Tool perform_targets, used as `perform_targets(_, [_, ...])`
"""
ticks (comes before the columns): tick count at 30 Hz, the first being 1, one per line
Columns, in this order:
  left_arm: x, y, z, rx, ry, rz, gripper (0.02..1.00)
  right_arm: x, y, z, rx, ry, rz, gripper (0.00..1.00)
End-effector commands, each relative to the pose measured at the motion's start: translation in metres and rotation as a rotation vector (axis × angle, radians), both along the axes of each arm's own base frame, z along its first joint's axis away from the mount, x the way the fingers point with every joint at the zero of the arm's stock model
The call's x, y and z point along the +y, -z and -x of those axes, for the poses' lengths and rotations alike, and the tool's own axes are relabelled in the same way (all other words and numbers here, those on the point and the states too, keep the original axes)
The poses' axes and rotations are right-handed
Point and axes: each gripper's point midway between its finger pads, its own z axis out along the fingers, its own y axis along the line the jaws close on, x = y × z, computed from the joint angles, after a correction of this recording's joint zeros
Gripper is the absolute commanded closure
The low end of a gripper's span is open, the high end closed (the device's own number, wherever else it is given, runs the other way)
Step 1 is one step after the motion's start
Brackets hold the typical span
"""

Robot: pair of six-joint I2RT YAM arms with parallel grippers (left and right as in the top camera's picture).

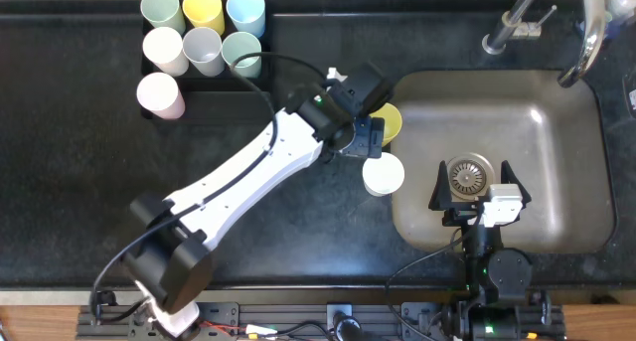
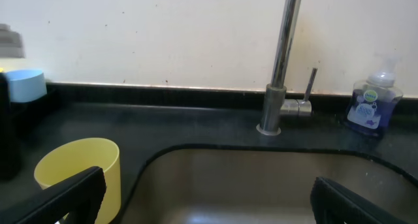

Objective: Store Cups

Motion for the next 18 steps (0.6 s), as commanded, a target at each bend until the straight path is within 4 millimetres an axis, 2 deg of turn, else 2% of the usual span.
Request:
perform_targets(1, [-0.014,0.002,-0.011,0.001,-0.007,0.029,0.023,0.001,0.004,0.000,0.003,-0.006,0.003,0.007])
perform_targets(5, [-0.020,0.001,-0.017,-0.005,-0.008,0.036,0.025,0.001,0.004,0.000,0.003,-0.006,0.003,0.005])
perform_targets(9, [-0.019,0.009,-0.022,0.009,-0.036,0.034,0.029,0.001,0.004,0.000,0.003,-0.006,0.003,0.005])
perform_targets(12, [-0.016,0.014,-0.026,0.020,-0.048,0.037,0.108,0.001,0.004,0.000,0.003,-0.006,0.003,0.005])
perform_targets(18, [-0.022,0.022,-0.038,0.026,-0.056,0.082,0.104,0.001,0.004,0.000,0.003,-0.006,0.003,0.007])
